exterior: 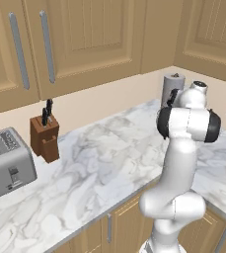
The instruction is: Place the drinks on the dining counter in a tight cluster.
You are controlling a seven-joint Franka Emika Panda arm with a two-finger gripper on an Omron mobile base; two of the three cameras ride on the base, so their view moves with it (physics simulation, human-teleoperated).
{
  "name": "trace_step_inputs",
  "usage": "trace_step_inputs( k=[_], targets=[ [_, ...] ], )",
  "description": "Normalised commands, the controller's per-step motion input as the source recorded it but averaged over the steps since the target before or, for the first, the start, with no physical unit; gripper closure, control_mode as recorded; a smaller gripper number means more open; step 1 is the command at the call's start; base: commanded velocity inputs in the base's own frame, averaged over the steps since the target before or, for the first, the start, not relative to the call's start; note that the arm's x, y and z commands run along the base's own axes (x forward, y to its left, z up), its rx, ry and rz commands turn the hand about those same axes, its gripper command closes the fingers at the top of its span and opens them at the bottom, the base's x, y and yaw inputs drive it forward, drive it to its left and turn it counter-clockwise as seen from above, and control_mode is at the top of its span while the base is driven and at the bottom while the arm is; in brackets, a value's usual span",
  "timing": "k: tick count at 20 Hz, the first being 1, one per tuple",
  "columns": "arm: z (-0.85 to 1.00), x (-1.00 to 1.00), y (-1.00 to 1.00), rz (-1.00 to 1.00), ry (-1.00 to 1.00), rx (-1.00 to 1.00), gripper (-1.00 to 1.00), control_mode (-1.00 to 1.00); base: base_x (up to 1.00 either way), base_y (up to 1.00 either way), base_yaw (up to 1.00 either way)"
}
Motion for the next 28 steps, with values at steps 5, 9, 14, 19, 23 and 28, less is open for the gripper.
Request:
trace_step_inputs(
  k=[5,9,14,19,23,28],
  targets=[
    [0.57,-1.0,0.19,0.0,0.0,0.0,1.0,-1.0,0.0,0.0,0.0],
    [0.65,-1.0,0.48,0.0,0.04,-0.04,1.0,-1.0,0.0,0.0,0.0],
    [0.56,-1.0,0.52,0.0,0.12,-0.09,1.0,-1.0,0.0,0.0,0.0],
    [0.28,-0.94,0.5,0.0,0.02,-0.05,1.0,-1.0,0.0,0.0,0.0],
    [0.36,-0.82,0.21,0.0,-0.15,0.0,1.0,-1.0,0.0,0.0,0.0],
    [0.54,-0.61,0.25,-0.05,-0.17,0.06,1.0,-1.0,0.0,0.0,0.0]
  ],
)
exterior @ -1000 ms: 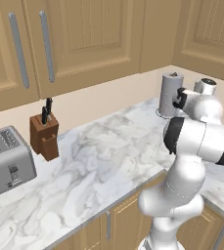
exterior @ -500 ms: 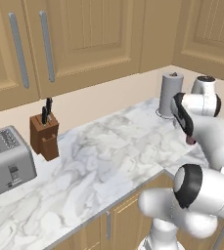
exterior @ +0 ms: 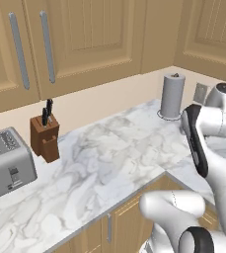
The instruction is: Place the drinks on the dining counter in a tight cluster.
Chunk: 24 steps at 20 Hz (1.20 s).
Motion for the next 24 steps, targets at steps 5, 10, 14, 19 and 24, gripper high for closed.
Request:
trace_step_inputs(
  k=[5,10,14,19,24],
  targets=[
    [0.74,-0.66,0.2,0.0,0.01,0.01,1.0,-1.0,0.0,0.0,0.0],
    [0.61,-0.44,0.1,0.0,0.14,0.0,1.0,-1.0,0.0,0.0,0.0],
    [0.13,-0.04,0.0,0.01,0.01,0.0,1.0,-1.0,0.0,0.0,0.0],
    [0.0,-0.01,0.0,0.0,0.0,0.0,1.0,-1.0,0.0,0.0,0.0],
    [0.0,-0.17,-0.03,0.0,0.0,0.0,1.0,1.0,-0.56,-0.02,0.0]
  ],
)
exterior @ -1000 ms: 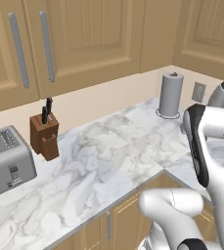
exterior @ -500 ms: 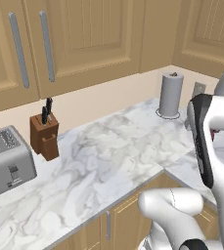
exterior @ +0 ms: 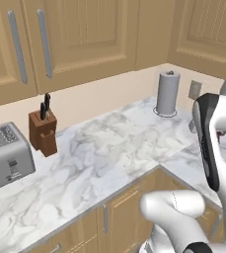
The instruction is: Place the drinks on the dining counter in a tight cluster.
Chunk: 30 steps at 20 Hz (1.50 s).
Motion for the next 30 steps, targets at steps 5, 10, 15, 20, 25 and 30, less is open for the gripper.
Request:
trace_step_inputs(
  k=[5,10,15,20,25,30],
  targets=[
    [0.0,0.0,0.0,0.0,0.0,0.0,1.0,1.0,-1.0,0.12,-0.12],
    [0.0,0.0,0.0,0.0,0.0,0.0,1.0,1.0,-1.0,0.28,-0.47],
    [0.0,0.0,0.0,0.0,0.0,0.0,1.0,1.0,-0.78,0.24,-0.79],
    [0.0,0.0,0.0,0.0,0.0,0.0,1.0,1.0,-0.39,0.09,-0.87],
    [0.0,0.0,0.0,0.0,0.0,0.0,1.0,1.0,-0.43,0.05,-0.84],
    [0.0,0.0,0.0,0.0,0.0,0.0,1.0,1.0,-0.14,-0.13,-0.73]
  ],
)
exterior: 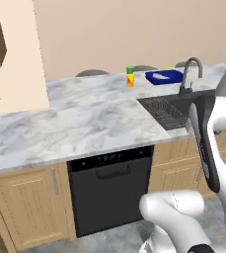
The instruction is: Place the drinks on the dining counter in a tight cluster.
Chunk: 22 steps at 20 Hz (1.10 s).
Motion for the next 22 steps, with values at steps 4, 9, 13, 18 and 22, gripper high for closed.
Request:
trace_step_inputs(
  k=[4,9,13,18,22],
  targets=[
    [0.0,0.0,0.0,0.0,0.0,0.0,1.0,1.0,0.39,-0.85,-0.46],
    [0.0,0.0,0.0,0.0,0.0,0.0,1.0,1.0,0.34,-1.0,-0.08],
    [0.0,0.0,0.0,0.0,0.0,0.0,1.0,1.0,0.67,-1.0,0.19],
    [0.0,0.0,0.0,0.0,0.0,0.0,1.0,1.0,0.73,-1.0,0.25],
    [0.0,0.0,0.0,0.0,0.0,0.0,1.0,1.0,0.62,-1.0,0.19]
  ],
)
